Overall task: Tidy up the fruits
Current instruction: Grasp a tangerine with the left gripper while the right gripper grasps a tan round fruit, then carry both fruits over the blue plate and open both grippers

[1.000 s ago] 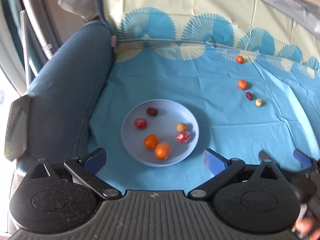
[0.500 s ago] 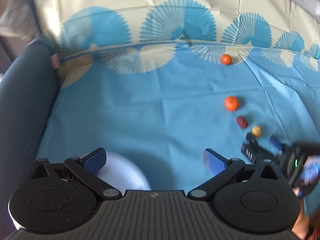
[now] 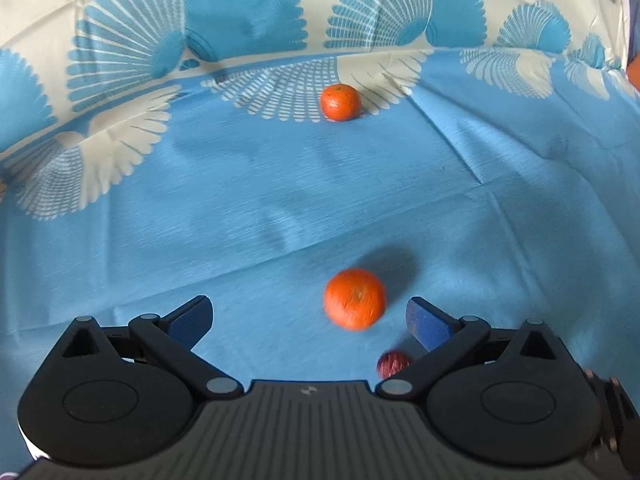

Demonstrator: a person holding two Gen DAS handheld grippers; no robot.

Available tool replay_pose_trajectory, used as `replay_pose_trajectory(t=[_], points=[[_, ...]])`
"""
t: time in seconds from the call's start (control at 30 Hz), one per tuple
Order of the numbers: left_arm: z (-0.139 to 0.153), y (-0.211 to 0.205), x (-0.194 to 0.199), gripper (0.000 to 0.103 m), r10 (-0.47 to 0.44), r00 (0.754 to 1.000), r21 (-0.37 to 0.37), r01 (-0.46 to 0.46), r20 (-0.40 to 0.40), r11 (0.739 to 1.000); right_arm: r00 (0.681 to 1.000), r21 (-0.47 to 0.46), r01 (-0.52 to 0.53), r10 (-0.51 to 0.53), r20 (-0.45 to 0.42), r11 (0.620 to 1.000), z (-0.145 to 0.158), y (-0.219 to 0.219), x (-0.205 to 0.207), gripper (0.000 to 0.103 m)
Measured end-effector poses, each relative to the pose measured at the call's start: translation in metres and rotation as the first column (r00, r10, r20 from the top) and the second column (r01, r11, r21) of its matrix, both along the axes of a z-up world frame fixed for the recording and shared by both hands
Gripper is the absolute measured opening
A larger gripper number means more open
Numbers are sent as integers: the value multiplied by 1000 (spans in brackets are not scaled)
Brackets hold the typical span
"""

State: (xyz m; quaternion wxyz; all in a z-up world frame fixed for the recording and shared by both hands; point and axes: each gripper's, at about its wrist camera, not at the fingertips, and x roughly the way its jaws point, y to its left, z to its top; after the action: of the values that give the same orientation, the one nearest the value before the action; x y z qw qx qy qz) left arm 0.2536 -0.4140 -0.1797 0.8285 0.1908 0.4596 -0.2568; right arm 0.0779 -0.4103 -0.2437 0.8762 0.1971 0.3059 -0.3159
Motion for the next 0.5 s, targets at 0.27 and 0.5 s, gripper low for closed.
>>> replay_pose_trajectory(t=[0.27, 0.5], points=[[16, 15, -10, 37, -27, 998, 4, 27, 51, 1000, 997, 56, 18, -22, 75, 998, 3, -4, -7, 22], [78, 117, -66, 37, 74, 995, 9, -75, 61, 997, 996, -54, 46, -42, 73, 997, 10, 2, -12, 22]])
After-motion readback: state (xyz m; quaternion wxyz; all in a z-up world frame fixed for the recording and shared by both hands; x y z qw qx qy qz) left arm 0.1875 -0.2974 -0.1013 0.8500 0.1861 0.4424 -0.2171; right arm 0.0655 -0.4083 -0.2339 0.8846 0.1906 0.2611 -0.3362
